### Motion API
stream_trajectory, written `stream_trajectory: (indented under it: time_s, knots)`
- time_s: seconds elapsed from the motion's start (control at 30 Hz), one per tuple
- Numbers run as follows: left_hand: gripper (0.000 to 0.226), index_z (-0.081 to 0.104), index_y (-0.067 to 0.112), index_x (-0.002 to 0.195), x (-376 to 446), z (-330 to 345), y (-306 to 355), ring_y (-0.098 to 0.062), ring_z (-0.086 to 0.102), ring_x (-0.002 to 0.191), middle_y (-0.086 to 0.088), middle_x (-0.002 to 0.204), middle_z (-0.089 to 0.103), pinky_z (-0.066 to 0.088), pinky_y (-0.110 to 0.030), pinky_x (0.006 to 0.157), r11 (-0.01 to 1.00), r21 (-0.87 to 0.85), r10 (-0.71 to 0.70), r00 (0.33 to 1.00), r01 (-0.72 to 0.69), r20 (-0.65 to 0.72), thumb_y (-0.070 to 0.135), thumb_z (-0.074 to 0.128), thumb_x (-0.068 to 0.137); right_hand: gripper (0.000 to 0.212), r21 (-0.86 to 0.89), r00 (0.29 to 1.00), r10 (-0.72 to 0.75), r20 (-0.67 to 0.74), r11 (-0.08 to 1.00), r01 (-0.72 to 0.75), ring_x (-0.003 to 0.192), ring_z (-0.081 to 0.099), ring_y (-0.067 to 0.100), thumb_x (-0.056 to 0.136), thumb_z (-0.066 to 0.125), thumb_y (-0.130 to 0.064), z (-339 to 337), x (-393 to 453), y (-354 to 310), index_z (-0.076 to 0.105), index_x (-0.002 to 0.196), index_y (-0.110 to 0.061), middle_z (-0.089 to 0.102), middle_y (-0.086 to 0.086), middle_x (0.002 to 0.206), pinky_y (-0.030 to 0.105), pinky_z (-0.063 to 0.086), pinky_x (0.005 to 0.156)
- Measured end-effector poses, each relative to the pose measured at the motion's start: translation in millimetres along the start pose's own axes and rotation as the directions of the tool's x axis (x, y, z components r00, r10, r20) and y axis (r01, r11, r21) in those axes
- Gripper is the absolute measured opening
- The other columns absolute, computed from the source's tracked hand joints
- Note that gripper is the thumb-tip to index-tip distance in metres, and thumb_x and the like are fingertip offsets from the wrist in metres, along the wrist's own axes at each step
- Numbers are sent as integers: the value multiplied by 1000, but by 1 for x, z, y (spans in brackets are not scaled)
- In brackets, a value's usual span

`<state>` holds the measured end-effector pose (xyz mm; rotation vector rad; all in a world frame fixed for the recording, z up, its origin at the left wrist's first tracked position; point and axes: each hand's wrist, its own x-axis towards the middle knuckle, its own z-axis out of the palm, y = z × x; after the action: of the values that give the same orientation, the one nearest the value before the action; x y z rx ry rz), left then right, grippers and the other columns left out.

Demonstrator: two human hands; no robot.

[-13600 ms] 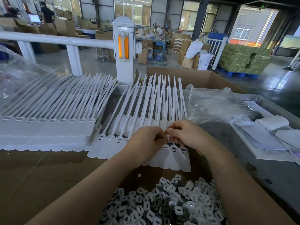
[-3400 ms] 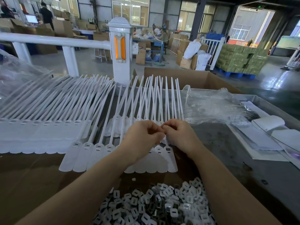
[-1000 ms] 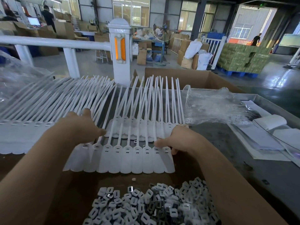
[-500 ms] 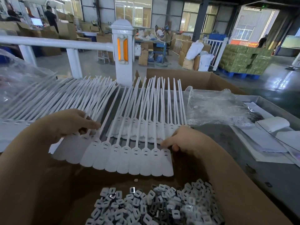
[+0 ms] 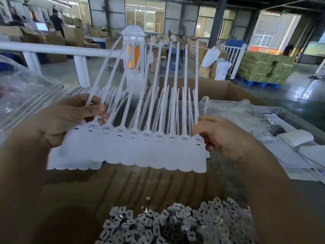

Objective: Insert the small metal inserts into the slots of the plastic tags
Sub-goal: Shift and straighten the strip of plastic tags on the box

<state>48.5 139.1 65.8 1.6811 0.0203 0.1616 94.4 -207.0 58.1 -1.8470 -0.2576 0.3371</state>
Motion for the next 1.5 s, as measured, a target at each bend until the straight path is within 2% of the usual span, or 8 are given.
stream_trajectory:
  time_s: [0.07,0.17,0.47,0.6,0.7,0.8,0.93,1.5]
  knots:
    - [8,68,6,88,0,17,-5,-17,68,66,-7,74,72,57,-25,66,999,-2,39,998,-39,-40,10,69,82,33,-15,993,3,-115,1000,-4,77,59,28,81,69,-18,-6,3,5,66,107,3,64,27,92,39,49,65]
    - [19,75,20,73,9,44,-20,-17,67,73,-1,72,74,51,-29,76,976,208,104,983,-71,-151,14,69,91,15,-127,960,16,-278,990,-53,88,70,31,92,66,-26,-10,11,21,71,93,-13,72,16,94,44,59,81]
    - [13,59,31,93,19,80,-61,1,64,70,13,80,68,52,-26,68,852,518,194,964,-73,-184,25,71,90,22,-208,885,24,-464,969,-135,69,56,17,96,61,-22,3,34,62,67,97,0,63,9,83,27,39,57]
    - [50,47,39,128,20,84,-67,9,58,76,29,89,60,40,-14,67,859,502,191,972,-98,-137,28,74,87,14,-215,810,-24,-586,968,-127,69,55,14,96,61,-22,11,35,70,65,95,-9,64,6,84,26,36,55]
    - [75,36,33,146,21,82,-68,-9,60,99,8,124,56,49,-28,83,811,581,117,991,-60,-61,44,75,82,11,-220,773,-76,-629,972,-84,70,55,13,96,58,-21,14,36,71,62,90,-13,62,1,81,26,37,55]
    - [101,30,46,145,19,75,-63,-30,32,141,1,158,22,34,-52,112,745,663,3,995,-68,98,74,72,58,9,-254,759,-134,-637,966,-43,72,56,8,98,57,-21,17,35,70,61,92,-15,61,-4,80,23,37,56]
    - [121,9,66,141,15,79,-65,-26,-16,150,18,160,-20,-5,-57,116,515,822,-73,944,-242,323,87,68,38,8,-267,744,-183,-642,964,7,73,56,6,98,58,-22,18,32,69,59,90,-20,60,-7,80,21,37,57]
    - [89,27,57,133,6,91,-67,-15,-7,148,27,154,-2,6,-59,117,455,815,67,926,-360,372,75,71,59,23,-307,633,-377,-676,925,222,62,55,9,90,64,-16,19,22,61,53,75,-29,59,-6,70,19,41,56]
